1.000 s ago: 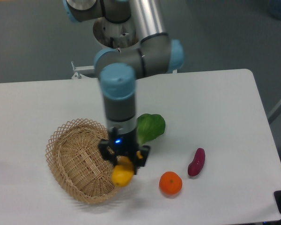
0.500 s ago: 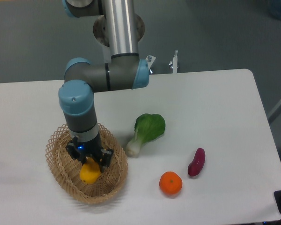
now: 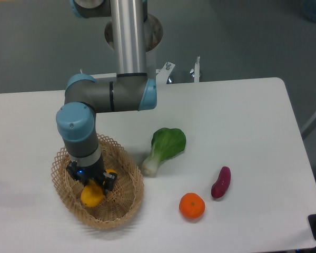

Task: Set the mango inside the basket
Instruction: 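Open the gripper to release the mango inside the basket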

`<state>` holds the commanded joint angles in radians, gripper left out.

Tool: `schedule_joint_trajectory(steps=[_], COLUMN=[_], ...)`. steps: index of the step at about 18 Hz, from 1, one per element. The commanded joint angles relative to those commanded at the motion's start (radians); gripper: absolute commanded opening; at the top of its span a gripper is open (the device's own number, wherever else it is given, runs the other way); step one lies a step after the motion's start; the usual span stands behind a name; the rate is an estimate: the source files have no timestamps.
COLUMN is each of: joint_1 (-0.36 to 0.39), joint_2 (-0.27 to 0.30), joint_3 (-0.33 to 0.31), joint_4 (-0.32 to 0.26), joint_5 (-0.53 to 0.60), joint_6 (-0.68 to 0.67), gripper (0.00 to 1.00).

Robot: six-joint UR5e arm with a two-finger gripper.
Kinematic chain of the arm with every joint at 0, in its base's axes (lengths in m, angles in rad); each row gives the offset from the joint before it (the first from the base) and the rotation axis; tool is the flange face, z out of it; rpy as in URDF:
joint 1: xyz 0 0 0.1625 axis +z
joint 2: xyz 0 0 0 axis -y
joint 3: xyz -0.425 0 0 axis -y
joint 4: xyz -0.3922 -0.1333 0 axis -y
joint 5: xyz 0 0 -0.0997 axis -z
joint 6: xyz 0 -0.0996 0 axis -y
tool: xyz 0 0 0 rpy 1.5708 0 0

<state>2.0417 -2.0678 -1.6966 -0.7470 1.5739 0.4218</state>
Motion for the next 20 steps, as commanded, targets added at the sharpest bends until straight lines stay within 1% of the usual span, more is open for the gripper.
schedule_joint_trajectory(steps=[1,2,4,5,6,9,12,14,19,20], joint_1=[0.0,0.0,0.0,0.0,0.0,0.0,0.002,0.012,0.098,0.121], joint_2=[0.002,0.003,0.005,0.005,0.006,0.009,0.021,0.023,0.054,0.061], joint_3=[0.002,0.003,0.017,0.021,0.021,0.029,0.04,0.066,0.127,0.13], joint_4=[0.0,0.0,0.0,0.0,0.002,0.002,-0.002,-0.005,-0.006,-0.006], joint_5=[0.0,0.0,0.0,0.005,0.024,0.101,0.11,0.109,0.097,0.095], joint_6=[0.0,0.003,0.029,0.044,0.051,0.052,0.052,0.043,0.04,0.044], gripper=[0.47,0.54,0.81,0.98,1.0,1.0,1.0,1.0,1.0,1.0])
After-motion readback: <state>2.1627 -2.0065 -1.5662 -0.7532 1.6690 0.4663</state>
